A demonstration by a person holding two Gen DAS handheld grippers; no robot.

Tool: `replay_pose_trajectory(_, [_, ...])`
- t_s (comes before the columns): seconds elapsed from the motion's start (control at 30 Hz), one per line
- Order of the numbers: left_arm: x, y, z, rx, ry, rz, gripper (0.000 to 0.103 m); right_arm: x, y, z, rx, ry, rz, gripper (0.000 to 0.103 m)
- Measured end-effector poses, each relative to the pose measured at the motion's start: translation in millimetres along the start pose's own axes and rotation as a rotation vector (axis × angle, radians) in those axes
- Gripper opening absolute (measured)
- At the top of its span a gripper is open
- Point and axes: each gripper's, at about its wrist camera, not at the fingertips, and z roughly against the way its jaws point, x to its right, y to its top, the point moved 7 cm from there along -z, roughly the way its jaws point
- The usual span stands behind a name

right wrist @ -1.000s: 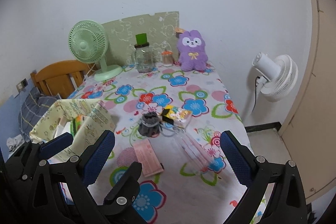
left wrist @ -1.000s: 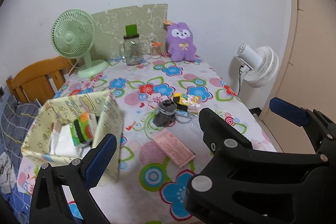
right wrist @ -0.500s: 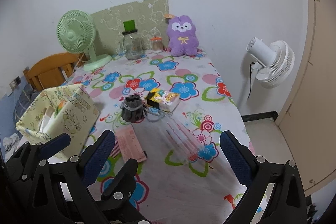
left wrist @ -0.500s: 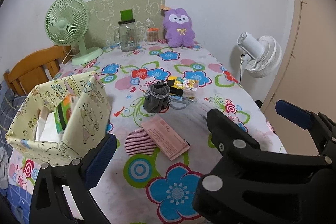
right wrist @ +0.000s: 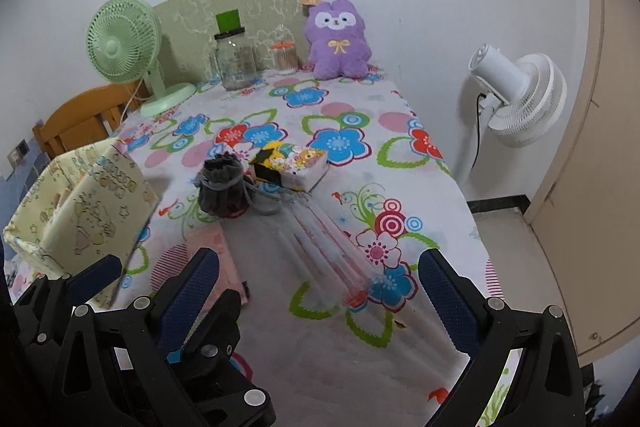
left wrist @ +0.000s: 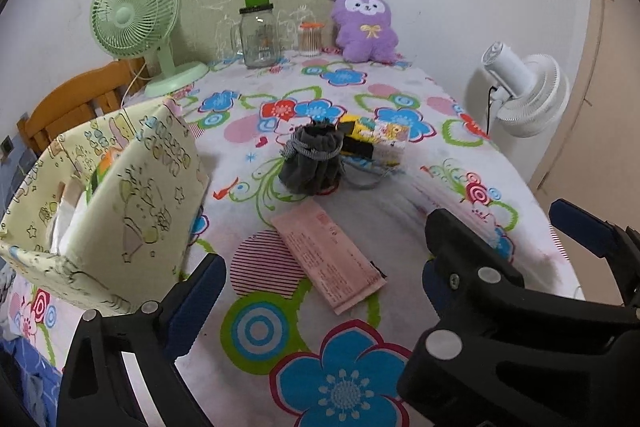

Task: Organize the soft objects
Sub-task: 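Grasp the pink paper packet with the left tool while the right tool grasps the clear plastic bag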

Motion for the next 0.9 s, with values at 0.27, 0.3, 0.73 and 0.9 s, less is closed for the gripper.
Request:
replay_pose_trajectory(0.27, [-1, 0, -22, -0.047, 0.016, 0.024, 0.097, 7, 0, -21, -0.033, -0.003, -0.005, 0.099])
replay_pose_trajectory(0.3, [-2, -1, -26, -0.059, 0.019, 0.024, 0.097, 7, 0, -23, -0.036, -0.004, -0.004, 0.097])
replay_pose_trajectory(0.73, [0, -2, -50, -0.108, 0.028, 0.037, 0.089, 16, -5, -48, -0.098, -0.019, -0.031, 0.095])
replay_pose_trajectory(0.9, [-2, -2, -54, -0.108, 0.008, 0.058, 0.086, 15, -4, -52, -0.100, -0.014, -0.030, 0.092])
